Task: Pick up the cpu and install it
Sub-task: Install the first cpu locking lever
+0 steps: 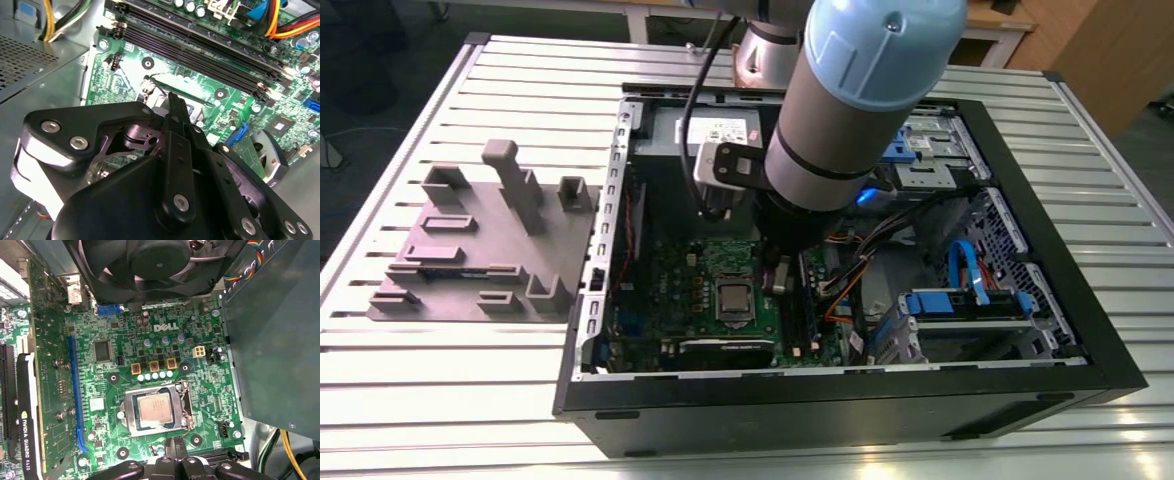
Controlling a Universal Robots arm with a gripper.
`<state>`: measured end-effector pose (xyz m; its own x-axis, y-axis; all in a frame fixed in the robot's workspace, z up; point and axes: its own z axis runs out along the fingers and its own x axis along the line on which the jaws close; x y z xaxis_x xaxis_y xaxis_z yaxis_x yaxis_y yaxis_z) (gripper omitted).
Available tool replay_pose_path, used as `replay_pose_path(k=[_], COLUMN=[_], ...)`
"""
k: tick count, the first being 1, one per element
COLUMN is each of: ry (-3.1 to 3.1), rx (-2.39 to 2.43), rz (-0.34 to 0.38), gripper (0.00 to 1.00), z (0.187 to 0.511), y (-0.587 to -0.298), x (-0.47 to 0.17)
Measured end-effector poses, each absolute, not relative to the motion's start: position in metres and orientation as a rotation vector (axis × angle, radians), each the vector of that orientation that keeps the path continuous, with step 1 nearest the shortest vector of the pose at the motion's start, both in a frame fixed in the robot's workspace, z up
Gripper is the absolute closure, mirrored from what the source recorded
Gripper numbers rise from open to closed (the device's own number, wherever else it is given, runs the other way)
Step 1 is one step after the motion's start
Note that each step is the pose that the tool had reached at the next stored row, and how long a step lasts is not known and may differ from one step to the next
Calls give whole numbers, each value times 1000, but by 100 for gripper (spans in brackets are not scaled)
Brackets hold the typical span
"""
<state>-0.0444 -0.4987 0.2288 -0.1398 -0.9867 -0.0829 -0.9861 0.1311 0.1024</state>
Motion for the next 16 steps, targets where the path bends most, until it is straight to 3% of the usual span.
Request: replay_pose_path(k=[16], ry=[-2308], rx=[2081], rz=[-165], gripper=[89], z=[222], y=[-500], x=[-44])
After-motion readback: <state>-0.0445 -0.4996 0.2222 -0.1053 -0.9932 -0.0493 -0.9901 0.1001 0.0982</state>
